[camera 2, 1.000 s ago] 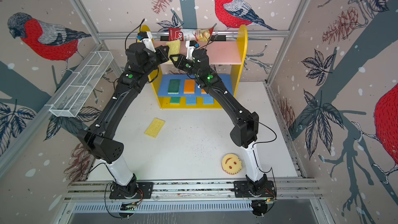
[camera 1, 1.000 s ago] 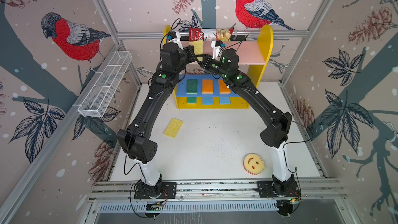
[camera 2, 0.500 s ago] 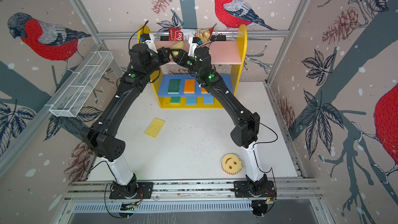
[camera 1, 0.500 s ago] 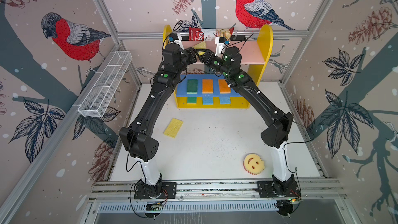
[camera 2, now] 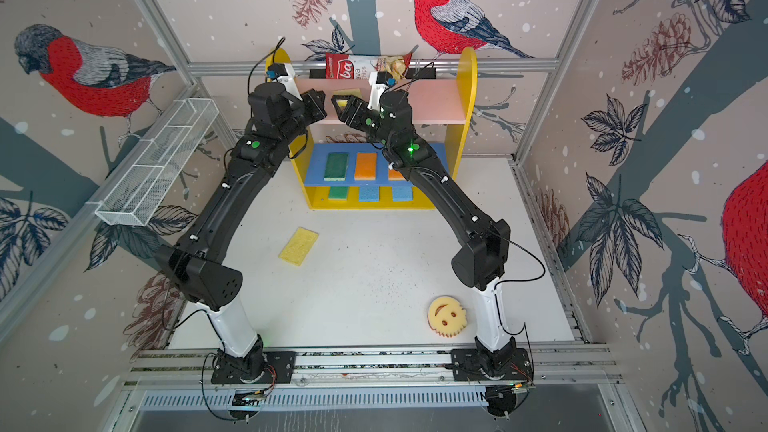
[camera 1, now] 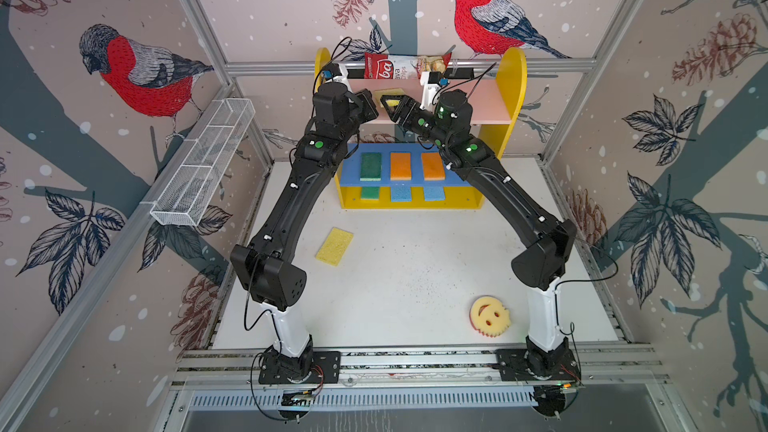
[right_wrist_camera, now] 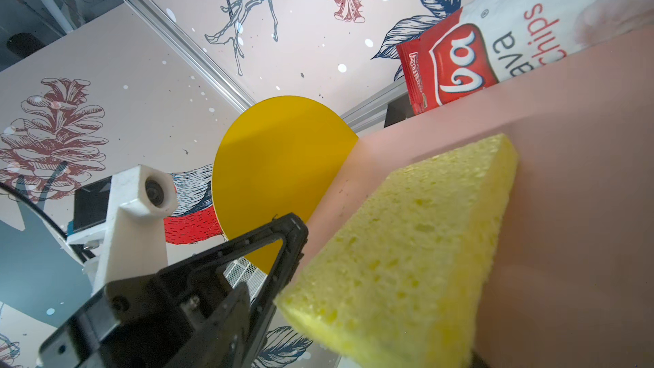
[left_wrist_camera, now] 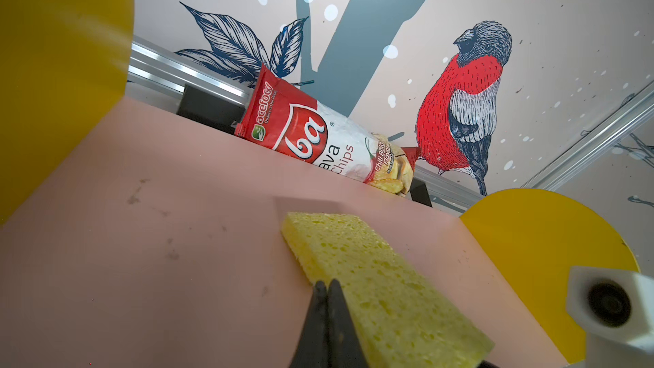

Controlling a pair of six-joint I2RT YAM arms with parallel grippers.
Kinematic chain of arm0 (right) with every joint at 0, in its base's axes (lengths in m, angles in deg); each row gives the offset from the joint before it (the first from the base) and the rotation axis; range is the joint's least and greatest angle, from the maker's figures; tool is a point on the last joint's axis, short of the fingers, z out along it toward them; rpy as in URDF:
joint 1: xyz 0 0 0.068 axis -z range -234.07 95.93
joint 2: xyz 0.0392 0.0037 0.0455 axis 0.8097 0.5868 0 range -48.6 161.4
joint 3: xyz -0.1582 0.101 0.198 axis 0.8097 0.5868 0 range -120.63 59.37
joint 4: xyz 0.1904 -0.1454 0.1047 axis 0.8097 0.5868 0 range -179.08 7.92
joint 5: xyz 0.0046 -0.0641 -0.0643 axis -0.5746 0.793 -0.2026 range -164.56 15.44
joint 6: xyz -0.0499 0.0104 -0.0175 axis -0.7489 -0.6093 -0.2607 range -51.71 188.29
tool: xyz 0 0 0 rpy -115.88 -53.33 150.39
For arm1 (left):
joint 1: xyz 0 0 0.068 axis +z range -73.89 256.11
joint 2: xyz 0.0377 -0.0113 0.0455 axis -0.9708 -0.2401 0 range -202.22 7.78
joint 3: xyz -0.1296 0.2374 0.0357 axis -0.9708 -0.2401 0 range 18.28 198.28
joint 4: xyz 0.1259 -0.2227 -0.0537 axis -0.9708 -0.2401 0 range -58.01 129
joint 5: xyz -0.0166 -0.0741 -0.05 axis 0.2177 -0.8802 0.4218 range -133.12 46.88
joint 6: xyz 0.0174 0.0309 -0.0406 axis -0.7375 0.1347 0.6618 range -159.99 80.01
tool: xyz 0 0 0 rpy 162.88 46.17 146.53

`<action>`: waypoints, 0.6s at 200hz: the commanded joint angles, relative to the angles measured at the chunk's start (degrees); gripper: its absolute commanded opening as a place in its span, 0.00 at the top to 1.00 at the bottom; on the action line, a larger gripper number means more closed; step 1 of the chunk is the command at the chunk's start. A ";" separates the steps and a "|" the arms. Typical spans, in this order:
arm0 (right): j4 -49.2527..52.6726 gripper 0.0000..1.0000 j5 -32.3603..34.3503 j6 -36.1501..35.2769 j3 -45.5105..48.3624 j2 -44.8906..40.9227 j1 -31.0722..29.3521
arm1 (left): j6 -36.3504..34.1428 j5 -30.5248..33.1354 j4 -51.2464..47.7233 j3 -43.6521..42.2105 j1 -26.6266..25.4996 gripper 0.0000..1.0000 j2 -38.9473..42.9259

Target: Place and organize the cleaning sponges onto the shelf

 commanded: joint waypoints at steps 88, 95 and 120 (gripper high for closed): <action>4.08 0.30 -0.24 2.01 10.07 -4.16 0.98 | 7.01 -0.82 -0.31 2.49 0.04 1.00 1.35; 4.15 0.30 -0.53 2.06 10.14 -3.96 0.97 | 7.04 -1.02 -0.80 2.84 0.05 1.00 0.89; 3.71 0.34 -1.47 2.88 9.93 -2.58 0.39 | 7.65 -1.09 0.18 1.27 0.03 1.00 0.43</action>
